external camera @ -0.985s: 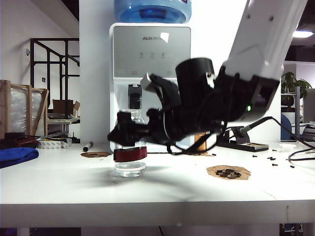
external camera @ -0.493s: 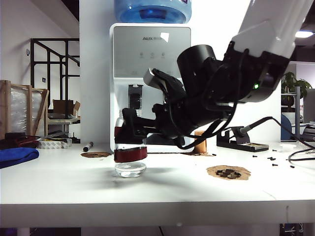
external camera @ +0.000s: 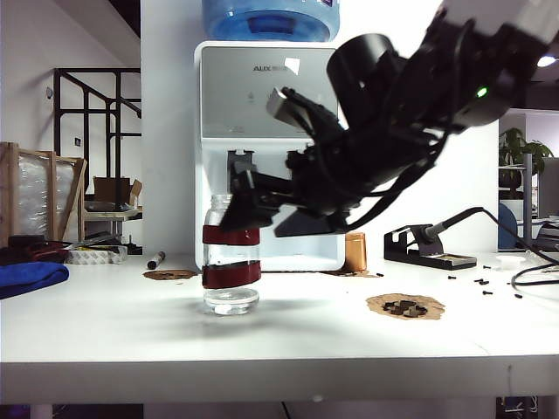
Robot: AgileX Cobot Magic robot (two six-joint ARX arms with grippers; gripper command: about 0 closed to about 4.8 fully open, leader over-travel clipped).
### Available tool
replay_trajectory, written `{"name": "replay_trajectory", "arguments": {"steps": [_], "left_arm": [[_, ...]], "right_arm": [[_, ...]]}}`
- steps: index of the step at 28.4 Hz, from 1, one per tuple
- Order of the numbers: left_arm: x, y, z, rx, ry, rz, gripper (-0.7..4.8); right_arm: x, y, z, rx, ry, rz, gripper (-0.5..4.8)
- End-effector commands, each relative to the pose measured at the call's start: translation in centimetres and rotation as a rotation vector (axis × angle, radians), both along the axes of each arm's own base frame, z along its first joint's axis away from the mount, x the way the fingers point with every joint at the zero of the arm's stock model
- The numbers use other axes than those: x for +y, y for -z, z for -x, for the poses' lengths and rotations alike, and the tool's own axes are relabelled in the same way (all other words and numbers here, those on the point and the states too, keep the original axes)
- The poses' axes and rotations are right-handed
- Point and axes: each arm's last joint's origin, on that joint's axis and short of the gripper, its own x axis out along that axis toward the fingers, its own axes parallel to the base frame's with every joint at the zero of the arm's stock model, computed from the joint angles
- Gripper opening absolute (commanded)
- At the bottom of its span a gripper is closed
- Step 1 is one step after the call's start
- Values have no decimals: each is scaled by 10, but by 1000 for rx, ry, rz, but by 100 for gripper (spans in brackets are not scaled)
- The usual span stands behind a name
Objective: Pick up the water bottle with two loops of red belts, then reach the front water dispenser and gently press the gray-black baffle horizontally to get a little water.
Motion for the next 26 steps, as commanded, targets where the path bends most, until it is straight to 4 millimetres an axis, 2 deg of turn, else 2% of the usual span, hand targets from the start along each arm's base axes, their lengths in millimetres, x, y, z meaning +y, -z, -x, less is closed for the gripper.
{"name": "replay_trajectory", "arguments": {"steps": [1,6,8,9,11,12,15,17,23,26], "left_arm": [[0,0,0,-3,1,-2,-4],[0,0,0,-3,0,-3,-4],[0,0,0,-3,-3,-3,-4],[0,0,0,-3,-2,-3,-4],[0,0,0,-4,1,-3,-4],[0,0,0,-4,1,-3,-4],[0,0,0,-3,1,-3,-4],[0,0,0,-4,1,-3,-4],[0,0,0,-4,1,-3,-4],[0,0,0,-3,1,-3,-4]], "right_arm": [[-10,-12,13,-37,23,19,479],[-27,-28,37,-75,60,12,479],[-34,-34,46,-82,72,10,394],[-38,-37,52,-77,88,22,309],[-44,-40,60,-65,95,47,179],[-46,-41,63,-59,98,61,148],[-55,-42,75,-63,122,114,133],[-67,-42,83,-84,149,129,-10],[-102,-52,99,-147,236,79,-3],[-128,-61,109,-198,292,22,-3]]}}
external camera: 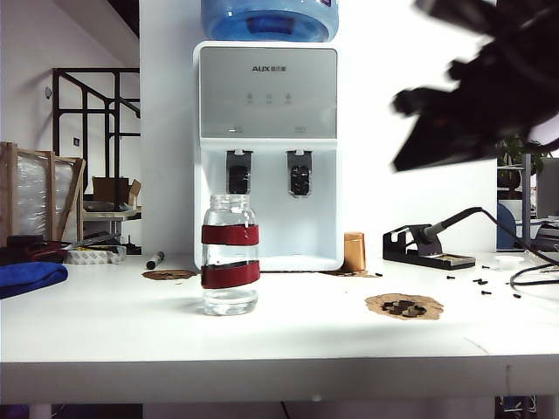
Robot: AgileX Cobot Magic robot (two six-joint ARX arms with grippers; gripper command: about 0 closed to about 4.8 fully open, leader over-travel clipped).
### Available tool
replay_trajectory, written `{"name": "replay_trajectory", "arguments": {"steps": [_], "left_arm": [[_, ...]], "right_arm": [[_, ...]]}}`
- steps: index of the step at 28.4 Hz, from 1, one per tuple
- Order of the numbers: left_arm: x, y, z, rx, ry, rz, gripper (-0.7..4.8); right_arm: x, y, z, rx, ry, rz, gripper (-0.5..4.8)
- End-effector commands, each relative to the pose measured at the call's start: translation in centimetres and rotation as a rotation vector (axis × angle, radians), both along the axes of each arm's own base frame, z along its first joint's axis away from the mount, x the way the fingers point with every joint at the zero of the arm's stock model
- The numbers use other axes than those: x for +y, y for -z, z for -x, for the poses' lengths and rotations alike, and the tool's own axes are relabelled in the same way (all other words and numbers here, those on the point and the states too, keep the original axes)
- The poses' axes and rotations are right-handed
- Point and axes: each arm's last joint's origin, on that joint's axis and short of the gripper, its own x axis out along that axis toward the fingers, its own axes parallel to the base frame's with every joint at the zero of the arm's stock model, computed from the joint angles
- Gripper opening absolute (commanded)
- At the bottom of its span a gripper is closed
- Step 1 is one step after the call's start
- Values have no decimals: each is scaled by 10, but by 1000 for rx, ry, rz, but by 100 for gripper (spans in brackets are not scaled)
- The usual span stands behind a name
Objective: Pick up the water bottle with two loops of red belts, then reach the front water dispenser and gently press the gray-black baffle horizontally to get a little water.
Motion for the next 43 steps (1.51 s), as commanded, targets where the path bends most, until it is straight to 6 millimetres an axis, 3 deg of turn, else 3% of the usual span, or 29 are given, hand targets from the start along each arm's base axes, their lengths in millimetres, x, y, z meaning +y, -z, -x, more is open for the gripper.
{"name": "replay_trajectory", "arguments": {"steps": [1,6,11,18,23,43], "left_arm": [[0,0,0,-4,0,-2,-4],[0,0,0,-4,1,-2,-4],[0,0,0,-4,1,-2,-4],[0,0,0,-4,1,-2,-4],[0,0,0,-4,1,-2,-4],[0,0,0,-4,2,-2,-4]], "right_arm": [[-24,-11,10,-69,31,-70,-3],[-63,-23,38,-178,82,-191,-3],[-82,-23,64,-240,126,-249,-2],[-86,-2,91,-166,162,-264,-3],[-89,-7,102,-222,183,-324,-2],[-89,38,112,-191,192,-354,-3]]}}
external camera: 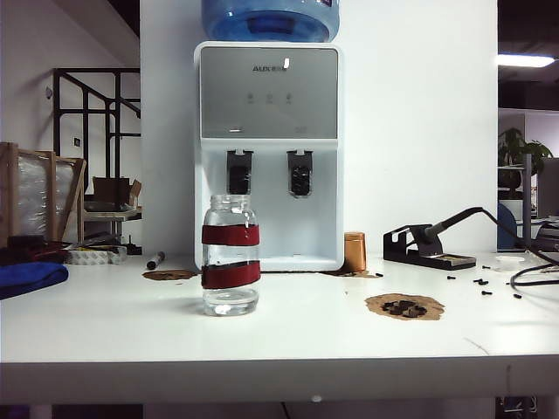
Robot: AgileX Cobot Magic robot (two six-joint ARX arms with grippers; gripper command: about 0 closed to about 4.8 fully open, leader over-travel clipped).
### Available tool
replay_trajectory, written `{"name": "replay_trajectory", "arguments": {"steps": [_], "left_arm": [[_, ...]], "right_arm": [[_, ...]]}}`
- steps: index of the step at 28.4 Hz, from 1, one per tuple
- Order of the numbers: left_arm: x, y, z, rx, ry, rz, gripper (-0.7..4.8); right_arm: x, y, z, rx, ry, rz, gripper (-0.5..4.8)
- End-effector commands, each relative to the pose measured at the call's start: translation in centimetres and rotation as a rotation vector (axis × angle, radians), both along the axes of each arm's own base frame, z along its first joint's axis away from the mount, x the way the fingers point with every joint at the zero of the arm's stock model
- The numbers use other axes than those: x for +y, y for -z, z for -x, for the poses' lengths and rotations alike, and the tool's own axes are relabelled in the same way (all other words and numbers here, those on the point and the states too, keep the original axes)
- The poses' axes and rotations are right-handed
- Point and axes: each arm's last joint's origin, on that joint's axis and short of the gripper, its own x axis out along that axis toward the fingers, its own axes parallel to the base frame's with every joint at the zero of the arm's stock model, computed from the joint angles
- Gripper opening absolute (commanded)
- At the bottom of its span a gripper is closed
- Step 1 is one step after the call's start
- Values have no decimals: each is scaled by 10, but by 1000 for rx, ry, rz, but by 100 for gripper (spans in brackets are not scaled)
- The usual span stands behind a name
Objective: Pick up the water bottle with two loops of red belts, then reach the front water dispenser and gently press the gray-black baffle horizontally to get a little water.
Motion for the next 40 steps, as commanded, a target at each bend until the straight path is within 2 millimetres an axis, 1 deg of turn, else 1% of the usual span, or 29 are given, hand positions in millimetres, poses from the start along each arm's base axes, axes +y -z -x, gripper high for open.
{"name": "replay_trajectory", "arguments": {"steps": [1,7,12,40], "left_arm": [[0,0,0,-4,2,-2,-4],[0,0,0,-4,2,-2,-4],[0,0,0,-4,2,-2,-4],[0,0,0,-4,2,-2,-4]], "right_arm": [[0,6,0,43,-3,1,-3],[5,14,2,140,-54,-7,-2],[5,22,3,252,-46,-78,-2],[5,21,3,262,-42,-96,-1]]}}
